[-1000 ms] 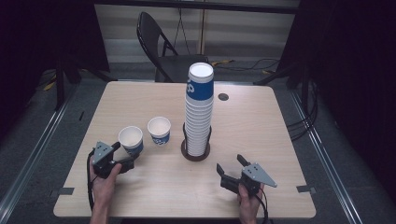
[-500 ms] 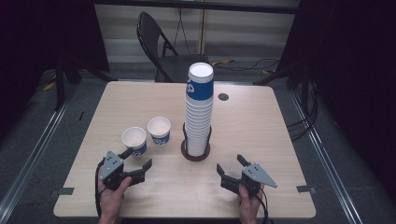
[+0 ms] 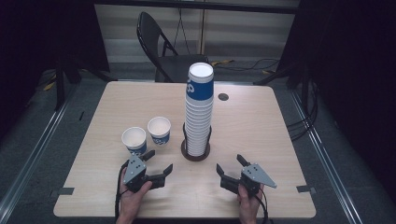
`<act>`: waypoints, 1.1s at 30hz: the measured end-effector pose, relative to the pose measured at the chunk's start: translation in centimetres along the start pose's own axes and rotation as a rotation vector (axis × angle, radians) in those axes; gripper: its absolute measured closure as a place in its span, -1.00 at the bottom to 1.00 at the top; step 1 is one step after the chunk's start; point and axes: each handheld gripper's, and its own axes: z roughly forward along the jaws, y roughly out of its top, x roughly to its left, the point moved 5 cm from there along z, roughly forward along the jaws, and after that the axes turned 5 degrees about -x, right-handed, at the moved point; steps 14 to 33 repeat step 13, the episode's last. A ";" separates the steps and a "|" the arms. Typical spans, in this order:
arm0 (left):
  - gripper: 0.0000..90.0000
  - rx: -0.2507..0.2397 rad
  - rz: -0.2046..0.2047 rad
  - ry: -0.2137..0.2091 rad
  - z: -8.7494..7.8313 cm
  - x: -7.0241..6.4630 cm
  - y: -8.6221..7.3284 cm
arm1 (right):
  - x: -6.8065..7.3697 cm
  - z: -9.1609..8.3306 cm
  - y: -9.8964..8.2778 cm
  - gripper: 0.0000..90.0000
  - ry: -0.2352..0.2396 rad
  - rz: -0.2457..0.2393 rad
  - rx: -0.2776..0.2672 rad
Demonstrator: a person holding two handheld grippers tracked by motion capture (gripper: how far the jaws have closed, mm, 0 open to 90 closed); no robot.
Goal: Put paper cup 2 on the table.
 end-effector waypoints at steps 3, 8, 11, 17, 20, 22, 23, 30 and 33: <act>-0.65 0.009 0.011 -0.006 0.1 -0.6 -0.4 | 0.0 0.0 0.0 -0.70 -0.002 0.001 0.005; -0.65 -0.012 -0.003 0.007 -0.1 -0.9 -0.4 | 0.0 0.1 0.0 -0.70 -0.004 -0.003 0.008; -0.65 -0.036 -0.017 0.013 -0.3 -0.8 -0.4 | 0.0 0.2 0.0 -0.69 -0.011 0.002 0.017; -0.65 -0.041 -0.012 0.008 -0.3 -0.8 -0.4 | -0.1 0.3 -0.1 -0.69 -0.018 0.008 0.038; -0.65 -0.041 -0.012 0.008 -0.3 -0.8 -0.4 | -0.1 0.3 -0.1 -0.69 -0.018 0.008 0.038; -0.65 -0.041 -0.012 0.008 -0.3 -0.8 -0.4 | -0.1 0.3 -0.1 -0.69 -0.018 0.008 0.038; -0.65 -0.041 -0.012 0.008 -0.3 -0.8 -0.4 | -0.1 0.3 -0.1 -0.69 -0.018 0.008 0.038; -0.65 -0.041 -0.012 0.008 -0.3 -0.8 -0.4 | -0.1 0.3 -0.1 -0.69 -0.018 0.008 0.038; -0.65 -0.041 -0.012 0.008 -0.3 -0.8 -0.4 | -0.1 0.3 -0.1 -0.69 -0.018 0.008 0.038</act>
